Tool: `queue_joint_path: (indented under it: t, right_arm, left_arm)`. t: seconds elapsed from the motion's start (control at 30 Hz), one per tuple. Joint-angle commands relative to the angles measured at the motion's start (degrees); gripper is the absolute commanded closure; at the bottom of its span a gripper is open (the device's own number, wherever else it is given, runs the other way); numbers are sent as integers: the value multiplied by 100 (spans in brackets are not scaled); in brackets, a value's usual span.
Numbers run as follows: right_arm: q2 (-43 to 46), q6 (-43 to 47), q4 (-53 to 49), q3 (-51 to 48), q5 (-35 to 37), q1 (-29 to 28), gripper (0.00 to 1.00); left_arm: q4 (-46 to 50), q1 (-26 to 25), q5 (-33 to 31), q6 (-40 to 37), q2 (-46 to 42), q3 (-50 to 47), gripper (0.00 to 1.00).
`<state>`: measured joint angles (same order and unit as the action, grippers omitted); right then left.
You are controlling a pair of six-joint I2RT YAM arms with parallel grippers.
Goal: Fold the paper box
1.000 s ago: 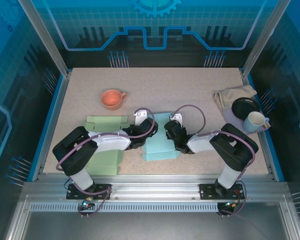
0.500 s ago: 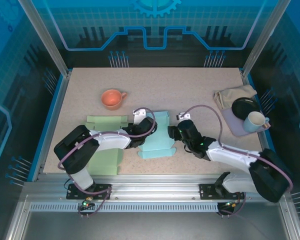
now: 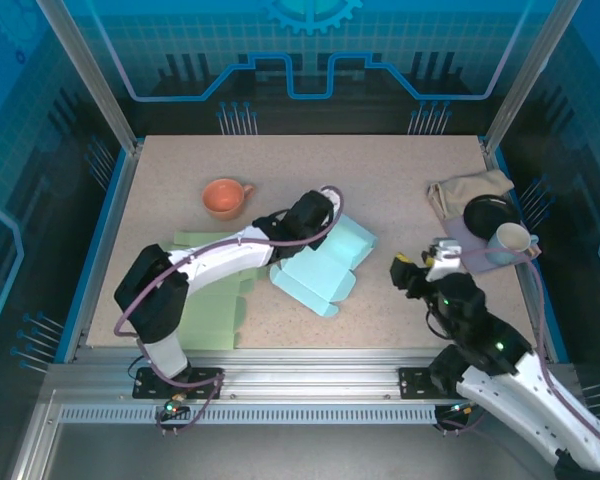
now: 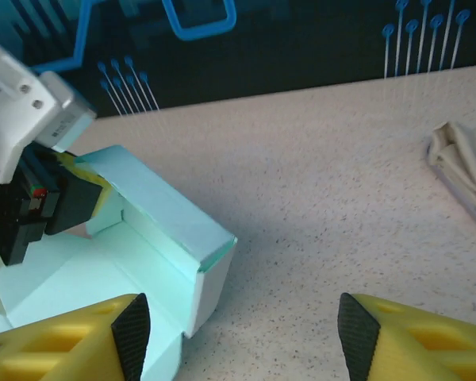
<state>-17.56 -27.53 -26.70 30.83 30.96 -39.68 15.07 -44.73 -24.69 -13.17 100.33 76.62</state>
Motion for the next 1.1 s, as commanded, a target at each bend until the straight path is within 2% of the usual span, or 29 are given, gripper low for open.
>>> queue_joint_path:
  t: [0.0,0.07,0.13,0.27,0.5,0.67,0.93,1.07]
  right_arm:
    - [736,-3,-1069,107,123,57,33]
    - [1070,25,-1165,73,63,64,33]
    - [1244,37,-1156,22,-75,61,32]
    - [1352,21,-1002,-82,-446,57,32]
    - [1352,-13,-862,-191,-756,57,32]
    - [1463,-16,-925,-203,-713,71,32]
    - [1572,-51,-987,-244,-591,64,32]
    - [1563,-70,-1003,-261,-566,59,32]
  left_arm:
    - [2091,-163,984,-2168,231,798,93]
    - [2750,-397,751,-3025,393,987,93]
    - [3105,-541,171,-3548,652,1096,95]
    - [3827,-606,-541,-3844,1419,1679,95]
    - [3905,-850,-1431,-4444,2515,2211,95]
    - [4038,-845,-1442,-4441,2992,2475,92]
    - [3434,-836,-1372,-4440,3115,2197,91]
    - [3467,-796,-1390,-4386,3104,2211,87]
